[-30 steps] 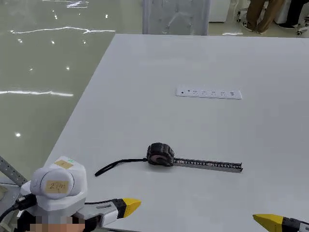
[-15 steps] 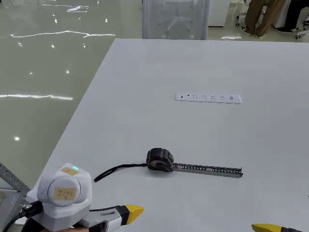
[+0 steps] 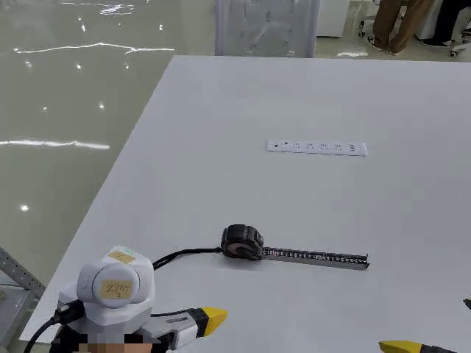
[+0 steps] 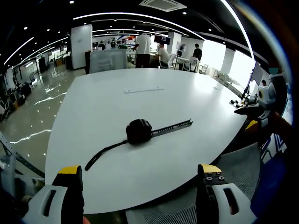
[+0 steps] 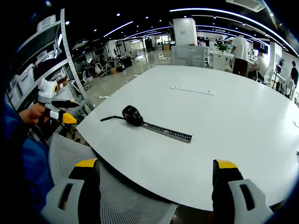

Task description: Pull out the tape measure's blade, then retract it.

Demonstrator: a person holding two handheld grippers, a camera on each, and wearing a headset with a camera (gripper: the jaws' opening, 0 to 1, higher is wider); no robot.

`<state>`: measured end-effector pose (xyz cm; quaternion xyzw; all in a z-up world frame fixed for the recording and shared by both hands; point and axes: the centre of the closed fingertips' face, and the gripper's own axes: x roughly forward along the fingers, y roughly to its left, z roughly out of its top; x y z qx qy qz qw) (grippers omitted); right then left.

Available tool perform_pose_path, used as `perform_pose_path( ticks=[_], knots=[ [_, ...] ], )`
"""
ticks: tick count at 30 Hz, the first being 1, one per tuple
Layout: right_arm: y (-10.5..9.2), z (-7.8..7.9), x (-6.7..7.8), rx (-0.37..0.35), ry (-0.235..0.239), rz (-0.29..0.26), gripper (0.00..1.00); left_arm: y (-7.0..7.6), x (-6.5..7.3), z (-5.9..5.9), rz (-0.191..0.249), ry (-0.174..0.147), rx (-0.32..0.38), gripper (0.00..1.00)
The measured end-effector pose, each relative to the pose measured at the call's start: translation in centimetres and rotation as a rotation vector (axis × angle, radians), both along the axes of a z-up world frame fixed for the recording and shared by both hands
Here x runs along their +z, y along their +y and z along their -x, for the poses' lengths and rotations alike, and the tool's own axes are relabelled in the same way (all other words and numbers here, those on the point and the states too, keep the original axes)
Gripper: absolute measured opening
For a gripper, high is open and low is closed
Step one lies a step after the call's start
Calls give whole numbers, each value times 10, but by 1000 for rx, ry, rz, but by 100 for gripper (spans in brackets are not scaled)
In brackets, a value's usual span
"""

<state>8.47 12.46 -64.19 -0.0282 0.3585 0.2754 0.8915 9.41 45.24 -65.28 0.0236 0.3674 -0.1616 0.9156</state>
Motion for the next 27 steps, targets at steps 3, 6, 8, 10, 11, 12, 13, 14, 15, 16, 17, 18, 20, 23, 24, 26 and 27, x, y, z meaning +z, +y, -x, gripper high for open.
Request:
perform_pose_path(
  ticks=[3,6,8,10,11,12,13,14,15,16,17,18,20,23,24,26,27],
  knots=[
    [1,-2,-4,10,6,5,96,-2,-3,-1,4,9,11,98],
    [0,-4,-8,20,9,14,96,-5,-6,-3,11,15,20,98],
    [0,-5,-10,27,12,18,96,-7,-9,-5,10,19,27,98],
    [0,-7,-13,34,15,20,96,-10,-12,-9,9,20,32,98],
    [0,-9,-15,38,15,23,95,-11,-13,-11,1,18,32,98],
    [1,-9,-16,42,17,24,95,-13,-14,-12,-4,19,29,98],
    [1,-10,-15,44,18,26,95,-14,-15,-14,-4,20,28,98],
    [2,-10,-15,46,18,26,95,-16,-15,-16,-4,21,29,98],
    [2,-11,-16,48,19,25,95,-17,-15,-17,-7,22,28,98],
    [3,-12,-17,50,20,26,95,-18,-16,-19,-10,22,24,98],
    [3,-13,-18,54,21,27,95,-19,-17,-21,-11,24,23,98],
    [3,-14,-19,56,22,28,95,-20,-17,-22,-10,23,24,98],
    [3,-16,-22,60,24,33,94,-21,-18,-26,-17,22,22,97],
    [3,-19,-26,66,30,36,94,-24,-23,-30,-20,30,15,97],
    [3,-19,-27,69,32,40,94,-25,-24,-31,-18,32,15,97],
    [3,-20,-29,75,36,47,94,-26,-27,-34,-17,35,16,97],
    [3,-21,-29,76,37,49,93,-28,-29,-35,-15,38,13,97]
  ],
)
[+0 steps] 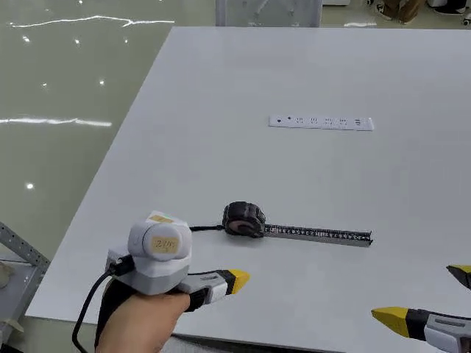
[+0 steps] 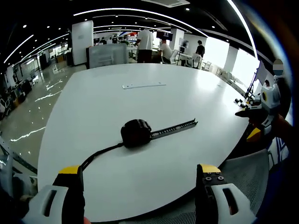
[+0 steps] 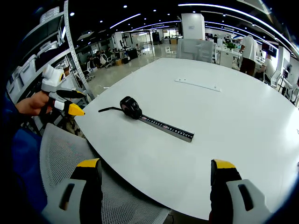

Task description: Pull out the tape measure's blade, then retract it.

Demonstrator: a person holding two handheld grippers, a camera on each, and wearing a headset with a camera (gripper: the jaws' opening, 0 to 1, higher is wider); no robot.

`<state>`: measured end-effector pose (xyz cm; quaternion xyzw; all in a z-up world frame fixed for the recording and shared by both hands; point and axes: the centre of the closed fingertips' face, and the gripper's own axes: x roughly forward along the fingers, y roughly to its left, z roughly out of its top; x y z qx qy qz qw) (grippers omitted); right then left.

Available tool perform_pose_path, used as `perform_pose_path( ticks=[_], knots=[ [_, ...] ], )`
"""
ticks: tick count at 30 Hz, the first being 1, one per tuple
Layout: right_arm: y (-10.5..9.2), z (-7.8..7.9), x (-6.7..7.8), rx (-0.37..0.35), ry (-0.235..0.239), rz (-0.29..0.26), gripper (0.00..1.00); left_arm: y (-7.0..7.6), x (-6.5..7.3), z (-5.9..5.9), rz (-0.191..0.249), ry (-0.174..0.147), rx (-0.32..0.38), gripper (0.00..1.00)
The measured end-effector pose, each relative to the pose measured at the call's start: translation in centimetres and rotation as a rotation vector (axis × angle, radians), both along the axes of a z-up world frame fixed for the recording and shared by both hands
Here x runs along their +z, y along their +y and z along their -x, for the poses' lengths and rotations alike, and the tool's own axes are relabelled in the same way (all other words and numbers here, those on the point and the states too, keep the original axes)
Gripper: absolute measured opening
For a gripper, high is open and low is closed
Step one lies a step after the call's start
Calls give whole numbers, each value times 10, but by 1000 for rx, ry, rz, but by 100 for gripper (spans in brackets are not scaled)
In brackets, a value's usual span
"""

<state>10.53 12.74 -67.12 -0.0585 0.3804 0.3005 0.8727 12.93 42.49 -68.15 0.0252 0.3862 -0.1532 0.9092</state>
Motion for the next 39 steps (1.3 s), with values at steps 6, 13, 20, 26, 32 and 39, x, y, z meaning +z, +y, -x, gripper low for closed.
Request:
perform_pose_path(
  ticks=[6,13,20,26,32,39],
  knots=[
    [1,-8,-8,19,9,21,92,-8,-10,-8,14,16,-1,96],
    [3,-20,-15,38,14,25,91,-15,-19,-19,38,27,10,95],
    [6,-31,-23,70,17,37,89,-22,-21,-33,36,24,18,95],
    [5,-39,-31,110,20,66,88,-29,-26,-44,42,24,18,93],
    [4,-51,-40,143,23,91,87,-33,-35,-53,40,35,26,92],
    [3,-63,-47,171,27,107,86,-31,-44,-61,61,52,58,91]
  ],
)
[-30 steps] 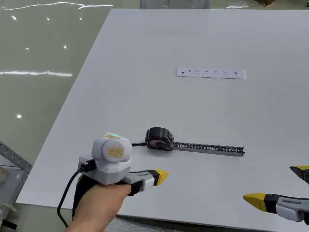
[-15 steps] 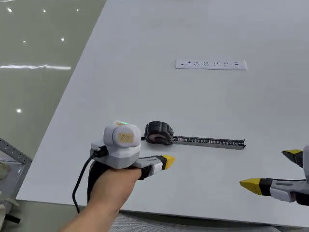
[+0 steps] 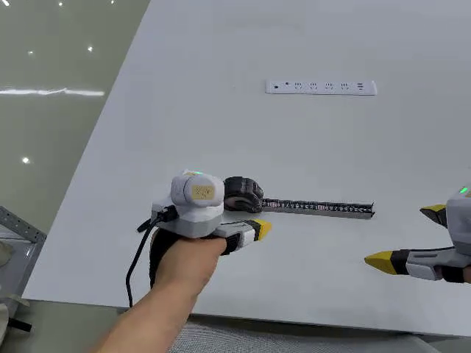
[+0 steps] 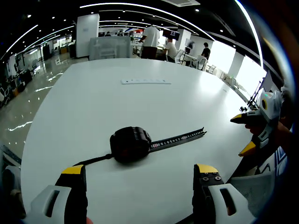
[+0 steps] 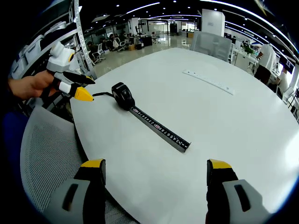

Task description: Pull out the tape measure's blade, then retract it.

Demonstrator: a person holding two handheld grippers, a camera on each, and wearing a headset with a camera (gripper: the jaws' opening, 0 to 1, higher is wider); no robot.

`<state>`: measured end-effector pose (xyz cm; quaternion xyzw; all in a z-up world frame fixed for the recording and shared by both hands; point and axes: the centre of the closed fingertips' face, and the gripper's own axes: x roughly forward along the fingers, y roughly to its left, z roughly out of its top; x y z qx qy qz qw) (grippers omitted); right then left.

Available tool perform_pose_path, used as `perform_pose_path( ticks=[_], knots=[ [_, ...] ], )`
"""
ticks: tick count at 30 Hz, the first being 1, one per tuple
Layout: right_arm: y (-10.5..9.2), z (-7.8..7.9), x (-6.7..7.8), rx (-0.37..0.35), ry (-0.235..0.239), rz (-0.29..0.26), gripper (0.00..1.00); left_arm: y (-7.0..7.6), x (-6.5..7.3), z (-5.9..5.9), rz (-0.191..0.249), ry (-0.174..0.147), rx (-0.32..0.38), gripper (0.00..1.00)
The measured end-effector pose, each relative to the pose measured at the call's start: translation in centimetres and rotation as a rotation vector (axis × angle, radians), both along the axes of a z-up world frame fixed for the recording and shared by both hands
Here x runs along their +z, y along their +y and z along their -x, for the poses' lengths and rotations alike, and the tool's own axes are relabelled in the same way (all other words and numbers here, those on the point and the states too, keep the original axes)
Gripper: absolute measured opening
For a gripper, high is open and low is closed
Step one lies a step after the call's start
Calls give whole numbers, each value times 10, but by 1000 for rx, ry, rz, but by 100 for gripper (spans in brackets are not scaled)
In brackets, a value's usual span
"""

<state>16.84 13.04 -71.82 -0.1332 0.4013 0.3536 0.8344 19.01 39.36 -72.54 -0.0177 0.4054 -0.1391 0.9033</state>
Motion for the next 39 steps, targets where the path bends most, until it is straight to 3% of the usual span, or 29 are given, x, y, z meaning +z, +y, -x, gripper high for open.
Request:
perform_pose_path(
  ticks=[5,19,22,26,27,31,39],
  knots=[
    [0,-6,-10,35,12,23,84,-1,-5,-6,24,7,24,91],
    [-5,-25,-31,151,31,87,78,-4,-18,-26,-5,-8,60,89],
    [-4,-26,-35,202,41,115,75,-5,-22,-30,-10,-10,63,88],
    [-4,-33,-41,243,47,139,75,-6,-23,-36,-17,-31,73,87],
    [-5,-35,-42,258,46,151,74,-5,-21,-39,-18,-50,82,87],
    [-7,-43,-47,298,44,175,71,-4,-23,-45,-21,-57,102,86],
    [-10,-57,-61,382,53,210,66,-4,-32,-52,-24,-50,125,82]
  ],
)
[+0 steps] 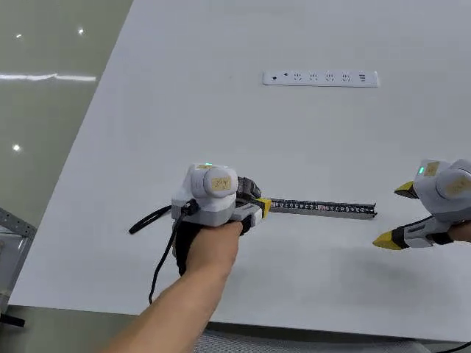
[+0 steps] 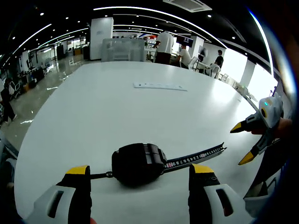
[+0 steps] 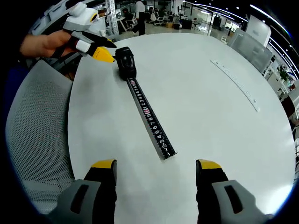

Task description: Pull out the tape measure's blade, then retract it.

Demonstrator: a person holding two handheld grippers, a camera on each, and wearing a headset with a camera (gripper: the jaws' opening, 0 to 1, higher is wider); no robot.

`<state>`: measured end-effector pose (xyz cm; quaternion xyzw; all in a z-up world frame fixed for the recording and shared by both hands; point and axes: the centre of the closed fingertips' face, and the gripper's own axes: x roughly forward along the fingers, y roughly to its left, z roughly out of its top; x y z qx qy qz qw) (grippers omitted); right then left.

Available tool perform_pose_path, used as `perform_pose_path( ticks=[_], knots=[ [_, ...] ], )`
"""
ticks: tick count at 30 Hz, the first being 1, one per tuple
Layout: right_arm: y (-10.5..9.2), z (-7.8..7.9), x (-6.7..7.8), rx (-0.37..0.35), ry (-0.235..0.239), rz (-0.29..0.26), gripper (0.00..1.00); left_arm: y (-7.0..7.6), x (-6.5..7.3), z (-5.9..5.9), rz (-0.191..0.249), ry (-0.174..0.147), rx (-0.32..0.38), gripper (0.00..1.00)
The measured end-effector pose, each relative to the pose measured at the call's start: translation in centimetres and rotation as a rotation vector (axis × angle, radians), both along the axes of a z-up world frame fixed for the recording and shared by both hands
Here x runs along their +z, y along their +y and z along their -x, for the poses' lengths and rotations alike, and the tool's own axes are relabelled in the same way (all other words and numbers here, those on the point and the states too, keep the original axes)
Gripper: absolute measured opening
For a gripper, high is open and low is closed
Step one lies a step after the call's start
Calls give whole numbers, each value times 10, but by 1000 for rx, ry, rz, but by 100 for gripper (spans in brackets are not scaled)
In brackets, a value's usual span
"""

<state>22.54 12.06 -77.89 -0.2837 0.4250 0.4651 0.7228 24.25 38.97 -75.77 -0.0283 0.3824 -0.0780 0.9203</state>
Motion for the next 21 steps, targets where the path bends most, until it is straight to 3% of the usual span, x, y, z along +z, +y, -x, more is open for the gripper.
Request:
perform_pose_path(
  ticks=[14,21],
  knots=[
    [-2,-13,-20,213,-8,54,47,-2,-16,-10,-9,17,29,79],
    [1,-16,-24,269,2,53,39,-3,-21,-15,-11,19,45,79]
  ],
)
